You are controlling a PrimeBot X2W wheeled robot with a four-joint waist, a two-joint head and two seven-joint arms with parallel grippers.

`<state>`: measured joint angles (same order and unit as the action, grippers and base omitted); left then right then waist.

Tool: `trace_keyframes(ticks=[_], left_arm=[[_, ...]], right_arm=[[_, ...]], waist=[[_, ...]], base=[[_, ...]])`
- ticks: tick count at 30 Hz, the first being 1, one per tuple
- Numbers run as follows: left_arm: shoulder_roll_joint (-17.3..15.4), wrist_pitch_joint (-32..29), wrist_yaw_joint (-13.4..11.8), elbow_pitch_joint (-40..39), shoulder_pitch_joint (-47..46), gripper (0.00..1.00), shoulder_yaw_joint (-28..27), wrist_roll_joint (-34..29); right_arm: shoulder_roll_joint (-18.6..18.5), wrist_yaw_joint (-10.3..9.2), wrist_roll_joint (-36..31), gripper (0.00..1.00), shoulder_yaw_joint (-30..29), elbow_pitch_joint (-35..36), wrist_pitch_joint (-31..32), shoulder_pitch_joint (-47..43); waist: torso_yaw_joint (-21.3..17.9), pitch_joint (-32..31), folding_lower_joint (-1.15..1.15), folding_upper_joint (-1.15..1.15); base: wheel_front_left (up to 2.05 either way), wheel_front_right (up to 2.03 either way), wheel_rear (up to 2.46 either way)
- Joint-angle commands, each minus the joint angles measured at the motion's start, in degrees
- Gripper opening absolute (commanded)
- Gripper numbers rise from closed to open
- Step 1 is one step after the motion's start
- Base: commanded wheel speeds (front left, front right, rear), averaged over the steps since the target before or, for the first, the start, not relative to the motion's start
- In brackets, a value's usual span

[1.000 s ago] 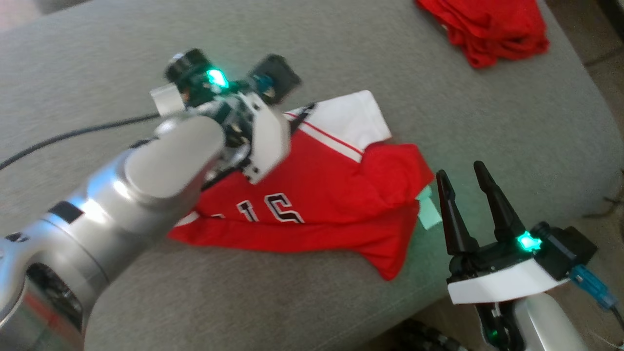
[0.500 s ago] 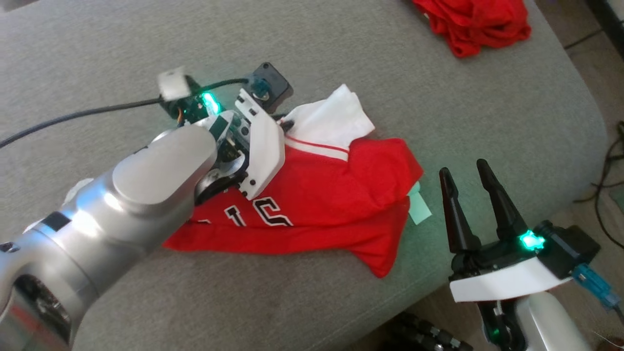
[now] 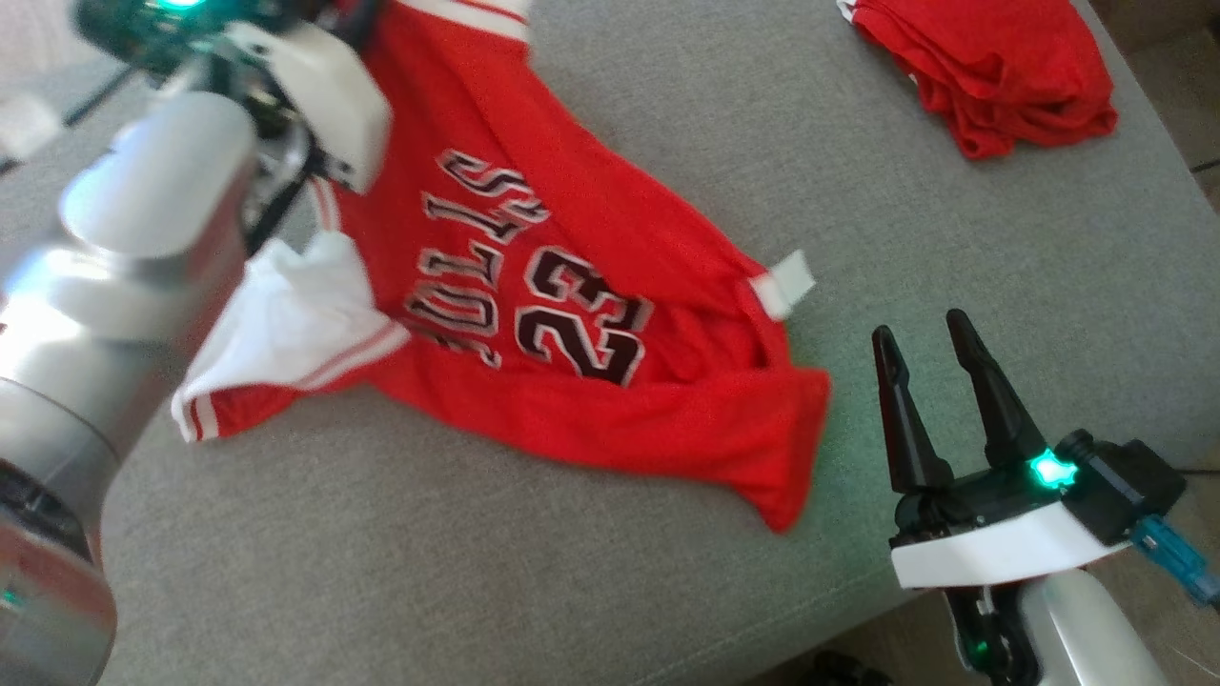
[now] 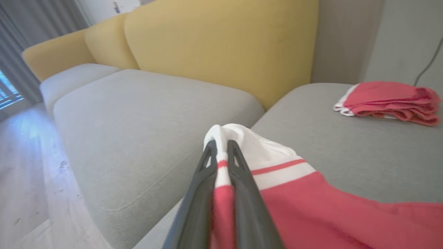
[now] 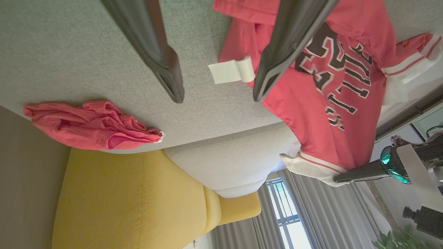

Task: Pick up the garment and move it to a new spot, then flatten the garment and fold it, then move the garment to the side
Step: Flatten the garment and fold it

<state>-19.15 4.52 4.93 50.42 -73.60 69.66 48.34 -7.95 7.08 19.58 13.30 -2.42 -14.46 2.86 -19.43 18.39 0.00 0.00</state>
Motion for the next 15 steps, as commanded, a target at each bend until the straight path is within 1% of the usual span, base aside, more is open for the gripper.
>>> trace_keyframes(ticks=[1, 6, 7, 8, 12, 15], left_arm=[[-0.8, 1.3, -0.6, 0.6, -3.8, 0.0, -2.7, -0.2], [-0.9, 6.8, -2.9, 7.8, -4.5, 0.0, -4.4, -0.2], [-0.8, 7.6, -3.4, 9.0, -4.3, 0.48, -4.9, 0.0], [-0.6, 8.2, -3.6, 9.9, -4.0, 1.0, -5.4, 0.4], [-0.5, 9.7, -3.2, 12.1, -2.3, 1.0, -6.4, 0.9], [-1.2, 10.2, -2.6, 12.9, -0.3, 1.0, -7.1, 1.3]], right_arm=[[-1.2, 0.41, -0.2, 1.0, 0.8, 2.0, -0.5, -0.3], [-1.6, 0.41, -0.3, 1.0, 0.9, 2.2, -0.5, -0.4], [-1.6, 0.41, -0.3, 1.0, 0.9, 2.2, -0.5, -0.4], [-1.6, 0.41, -0.4, 1.0, 0.9, 2.2, -0.5, -0.4], [-1.5, 0.41, -0.4, 1.0, 0.5, 2.1, -0.5, -0.6], [-1.4, 0.41, -0.6, 1.0, -0.1, 2.1, -0.5, -1.2]], waist=[[0.3, -0.2, 0.0, 0.0], [0.6, 0.4, 0.0, 0.0], [0.6, 0.5, 0.0, 0.0], [0.7, 0.6, 0.0, 0.0], [1.2, 0.3, 0.0, 0.0], [2.0, -0.4, 0.0, 0.0]], base=[[0.0, 0.0, 0.0], [0.0, 0.0, 0.0], [0.0, 0.0, 0.0], [0.0, 0.0, 0.0], [0.0, 0.0, 0.0], [0.0, 0.0, 0.0]])
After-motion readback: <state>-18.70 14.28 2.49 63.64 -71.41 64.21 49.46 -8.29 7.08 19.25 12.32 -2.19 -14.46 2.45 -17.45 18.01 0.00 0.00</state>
